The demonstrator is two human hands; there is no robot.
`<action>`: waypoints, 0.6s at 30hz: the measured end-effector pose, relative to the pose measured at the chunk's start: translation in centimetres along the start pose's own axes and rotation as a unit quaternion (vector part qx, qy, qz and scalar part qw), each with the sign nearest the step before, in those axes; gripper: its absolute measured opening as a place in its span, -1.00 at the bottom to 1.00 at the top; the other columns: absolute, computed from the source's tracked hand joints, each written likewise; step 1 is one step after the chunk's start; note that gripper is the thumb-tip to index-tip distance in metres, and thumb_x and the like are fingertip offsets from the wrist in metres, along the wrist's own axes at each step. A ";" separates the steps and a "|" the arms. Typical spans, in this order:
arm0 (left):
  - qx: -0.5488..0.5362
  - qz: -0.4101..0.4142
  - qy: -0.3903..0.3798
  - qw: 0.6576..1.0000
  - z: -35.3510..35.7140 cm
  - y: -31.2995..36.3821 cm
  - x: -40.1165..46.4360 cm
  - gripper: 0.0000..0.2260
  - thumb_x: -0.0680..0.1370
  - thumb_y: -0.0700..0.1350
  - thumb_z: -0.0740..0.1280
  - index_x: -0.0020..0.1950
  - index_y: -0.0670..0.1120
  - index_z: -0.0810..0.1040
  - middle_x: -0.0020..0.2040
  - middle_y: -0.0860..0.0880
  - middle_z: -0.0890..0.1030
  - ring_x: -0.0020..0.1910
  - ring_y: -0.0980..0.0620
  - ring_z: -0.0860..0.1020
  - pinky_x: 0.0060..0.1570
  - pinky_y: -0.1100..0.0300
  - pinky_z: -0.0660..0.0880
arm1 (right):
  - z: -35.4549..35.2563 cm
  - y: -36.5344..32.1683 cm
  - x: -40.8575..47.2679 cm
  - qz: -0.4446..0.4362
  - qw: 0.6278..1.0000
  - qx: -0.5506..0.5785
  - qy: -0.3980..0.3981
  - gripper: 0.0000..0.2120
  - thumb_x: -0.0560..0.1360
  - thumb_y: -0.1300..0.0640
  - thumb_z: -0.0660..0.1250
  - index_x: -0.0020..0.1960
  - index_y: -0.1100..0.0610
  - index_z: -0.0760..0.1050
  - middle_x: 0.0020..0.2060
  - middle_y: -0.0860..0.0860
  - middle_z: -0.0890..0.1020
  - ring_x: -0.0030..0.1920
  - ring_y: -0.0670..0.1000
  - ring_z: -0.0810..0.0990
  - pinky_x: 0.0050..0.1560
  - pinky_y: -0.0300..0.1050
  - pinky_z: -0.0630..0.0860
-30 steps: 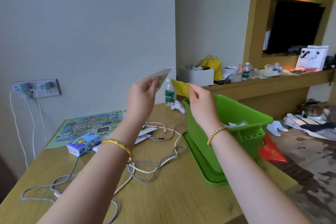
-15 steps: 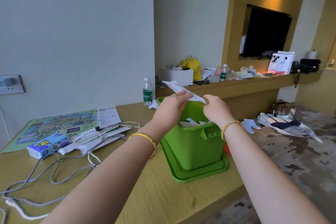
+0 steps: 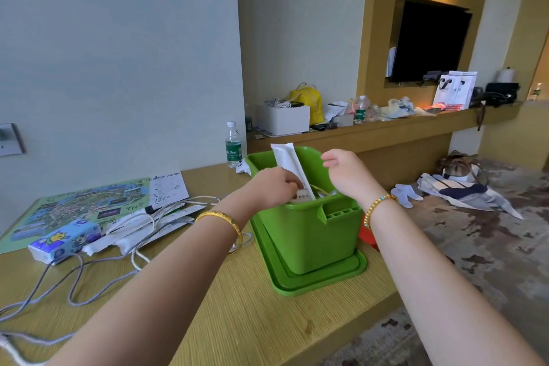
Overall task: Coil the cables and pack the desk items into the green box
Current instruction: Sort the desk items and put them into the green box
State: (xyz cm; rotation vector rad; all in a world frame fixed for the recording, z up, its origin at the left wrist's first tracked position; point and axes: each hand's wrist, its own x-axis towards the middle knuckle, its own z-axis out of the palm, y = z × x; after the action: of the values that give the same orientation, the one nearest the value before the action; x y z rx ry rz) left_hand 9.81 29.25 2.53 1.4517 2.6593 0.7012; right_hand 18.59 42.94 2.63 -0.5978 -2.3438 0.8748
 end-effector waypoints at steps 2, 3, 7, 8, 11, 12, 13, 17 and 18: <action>0.002 -0.005 0.045 0.999 -0.1 -0.4 -0.3 -0.66 0.53 -0.21 0.10 0.16 -0.02 0.59 0.04 -0.07 0.65 -0.02 -0.11 0.56 0.00 0.14 0.41 | 0.6 -0.6 0.3 -0.019 0.999 -0.044 -0.024 -0.55 0.51 0.36 0.00 0.32 0.14 0.41 0.28 0.08 0.49 0.09 0.10 0.52 -0.15 -0.10 0.45; -0.004 -0.010 0.069 0.998 -0.1 -0.7 -0.4 -0.66 0.53 -0.22 0.10 0.17 -0.02 0.58 0.03 -0.08 0.65 -0.02 -0.11 0.56 0.01 0.14 0.39 | 1.0 -1.1 0.6 -0.025 0.995 -0.078 -0.054 -0.57 0.52 0.36 0.02 0.31 0.16 0.43 0.25 0.10 0.51 0.03 0.10 0.54 -0.21 -0.12 0.45; -0.013 -0.014 0.072 0.997 -0.4 -2.0 -1.2 -0.66 0.54 -0.23 0.09 0.20 -0.04 0.56 0.11 -0.06 0.62 0.00 -0.10 0.56 0.06 0.15 0.38 | 2.9 -3.3 2.4 -0.004 0.947 -0.243 -0.210 -0.69 0.58 0.11 0.16 0.23 0.26 0.44 0.06 0.13 0.57 -0.19 0.07 0.49 -0.35 -0.18 0.33; -0.009 -0.010 0.066 0.998 -0.5 -2.2 -1.4 -0.66 0.55 -0.22 0.09 0.20 -0.04 0.56 0.12 -0.06 0.61 0.02 -0.10 0.55 0.17 0.07 0.36 | 3.3 -3.6 2.8 0.004 0.935 -0.270 -0.230 -0.65 0.56 0.05 0.21 0.22 0.27 0.44 0.05 0.13 0.58 -0.12 0.09 0.50 -0.28 -0.17 0.36; -0.012 0.000 0.066 0.998 -0.7 -2.7 -1.6 -0.67 0.56 -0.22 0.09 0.21 -0.04 0.55 0.17 -0.05 0.59 0.05 -0.07 0.53 0.19 0.12 0.33 | 4.2 -3.4 3.8 0.054 0.936 -0.268 -0.224 -0.56 0.50 0.02 0.32 0.23 0.30 0.38 0.01 0.12 0.57 -0.02 0.12 0.53 -0.21 -0.15 0.39; -0.014 0.002 0.066 0.998 -0.7 -2.9 -1.6 -0.67 0.56 -0.22 0.09 0.21 -0.05 0.55 0.20 -0.04 0.58 0.08 -0.05 0.52 0.16 0.16 0.33 | 4.3 -3.3 4.0 0.065 0.940 -0.254 -0.217 -0.58 0.49 0.04 0.34 0.20 0.30 0.38 0.01 0.12 0.57 -0.02 0.11 0.55 -0.21 -0.16 0.39; -0.018 0.002 0.066 0.998 -0.6 -3.0 -1.6 -0.67 0.57 -0.22 0.09 0.21 -0.05 0.55 0.22 -0.04 0.57 0.11 -0.03 0.52 0.13 0.20 0.34 | 4.4 -3.2 4.2 0.076 0.941 -0.246 -0.217 -0.65 0.49 0.04 0.35 0.11 0.28 0.41 -0.08 0.10 0.57 -0.11 0.07 0.55 -0.25 -0.19 0.39; -0.032 0.002 0.069 0.997 -0.5 -3.2 -1.6 -0.68 0.57 -0.21 0.09 0.21 -0.05 0.55 0.21 -0.06 0.57 0.04 -0.01 0.53 -0.04 0.26 0.38 | 4.2 -3.2 4.5 0.101 0.945 -0.219 -0.220 -0.66 0.53 0.06 0.28 -0.36 0.18 0.33 -0.47 0.04 0.42 -0.49 -0.02 0.35 -0.48 -0.21 0.28; -0.034 0.004 0.071 0.997 -0.5 -3.2 -1.6 -0.68 0.57 -0.22 0.09 0.21 -0.05 0.55 0.20 -0.07 0.57 -0.01 0.00 0.54 -0.10 0.28 0.38 | 4.0 -3.2 4.7 0.100 0.950 -0.205 -0.213 -0.68 0.53 0.12 0.26 -0.37 0.17 0.33 -0.47 0.04 0.42 -0.49 -0.02 0.34 -0.47 -0.22 0.28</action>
State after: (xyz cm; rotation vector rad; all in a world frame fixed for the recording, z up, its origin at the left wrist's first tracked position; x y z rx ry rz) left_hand 8.08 26.34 1.39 1.4489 2.7027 0.9199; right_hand 11.84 41.69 3.94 -0.9010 -2.9336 0.6473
